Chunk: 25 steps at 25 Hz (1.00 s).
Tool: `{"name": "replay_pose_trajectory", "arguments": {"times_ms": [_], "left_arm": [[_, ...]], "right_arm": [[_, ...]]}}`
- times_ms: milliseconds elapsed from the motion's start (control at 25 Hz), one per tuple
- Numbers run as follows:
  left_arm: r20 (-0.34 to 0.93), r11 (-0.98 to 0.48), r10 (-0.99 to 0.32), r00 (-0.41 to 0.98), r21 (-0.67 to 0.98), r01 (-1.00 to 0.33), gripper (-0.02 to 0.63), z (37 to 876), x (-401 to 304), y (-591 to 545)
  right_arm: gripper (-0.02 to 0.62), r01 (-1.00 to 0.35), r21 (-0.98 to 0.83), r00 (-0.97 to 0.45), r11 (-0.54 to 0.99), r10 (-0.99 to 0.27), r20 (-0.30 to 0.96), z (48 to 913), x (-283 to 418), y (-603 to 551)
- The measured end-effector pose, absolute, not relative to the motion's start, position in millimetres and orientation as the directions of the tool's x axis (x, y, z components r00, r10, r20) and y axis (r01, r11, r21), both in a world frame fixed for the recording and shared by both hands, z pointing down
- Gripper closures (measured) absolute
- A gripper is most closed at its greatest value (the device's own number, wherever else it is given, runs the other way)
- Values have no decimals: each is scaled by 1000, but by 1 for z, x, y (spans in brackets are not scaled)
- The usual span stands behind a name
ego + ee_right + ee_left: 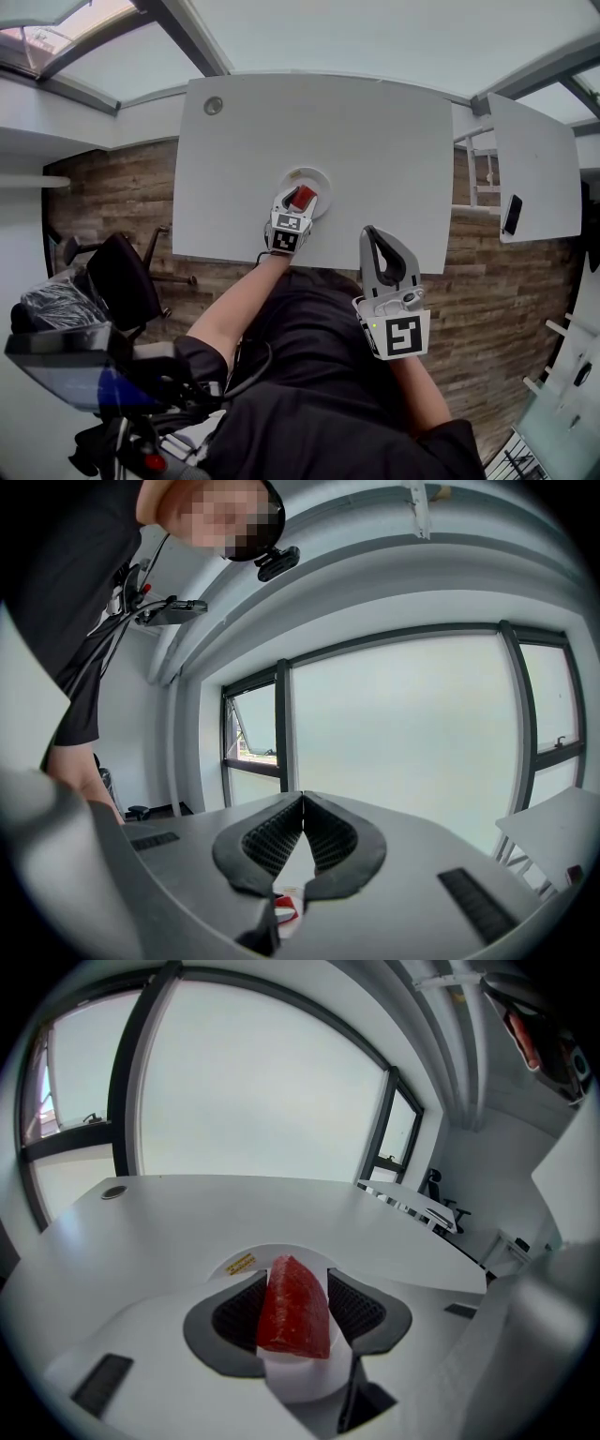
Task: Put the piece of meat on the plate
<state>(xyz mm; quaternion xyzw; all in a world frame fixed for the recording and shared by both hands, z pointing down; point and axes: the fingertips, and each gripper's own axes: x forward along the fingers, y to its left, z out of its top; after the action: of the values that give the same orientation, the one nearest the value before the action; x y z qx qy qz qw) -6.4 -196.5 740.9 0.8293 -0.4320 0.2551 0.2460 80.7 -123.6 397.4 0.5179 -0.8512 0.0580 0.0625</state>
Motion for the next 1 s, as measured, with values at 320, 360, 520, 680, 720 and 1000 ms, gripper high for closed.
{"name": "replay_pose_trajectory", "arguments": {"times_ms": [320,360,520,680,720,1000], "left_arm": [[604,-510,-596,529,225,-830,365,736,-9,-197],[598,-512,-603,529,219,-831,365,733,-10,-197],[595,-511,-605,529,220,-831,365,729,-14,-193],[567,-506,-632,529,215,-835,365,714,-17,-193],[561,-504,-639,526,211,-838,365,710,-19,-192],[521,-532,-660,542,186,-826,365,664,-21,-185]], "right_arm": [[589,-892,-25,-449,451,-879,161,394,78,-117],[589,-892,-25,-449,451,-879,160,393,77,-116],[589,-891,-28,-452,453,-879,152,392,71,-113],[589,-887,-31,-460,461,-874,155,391,66,-111],[589,-886,-35,-463,463,-873,157,391,64,-110],[589,-875,-44,-484,483,-864,140,383,54,-106]]}}
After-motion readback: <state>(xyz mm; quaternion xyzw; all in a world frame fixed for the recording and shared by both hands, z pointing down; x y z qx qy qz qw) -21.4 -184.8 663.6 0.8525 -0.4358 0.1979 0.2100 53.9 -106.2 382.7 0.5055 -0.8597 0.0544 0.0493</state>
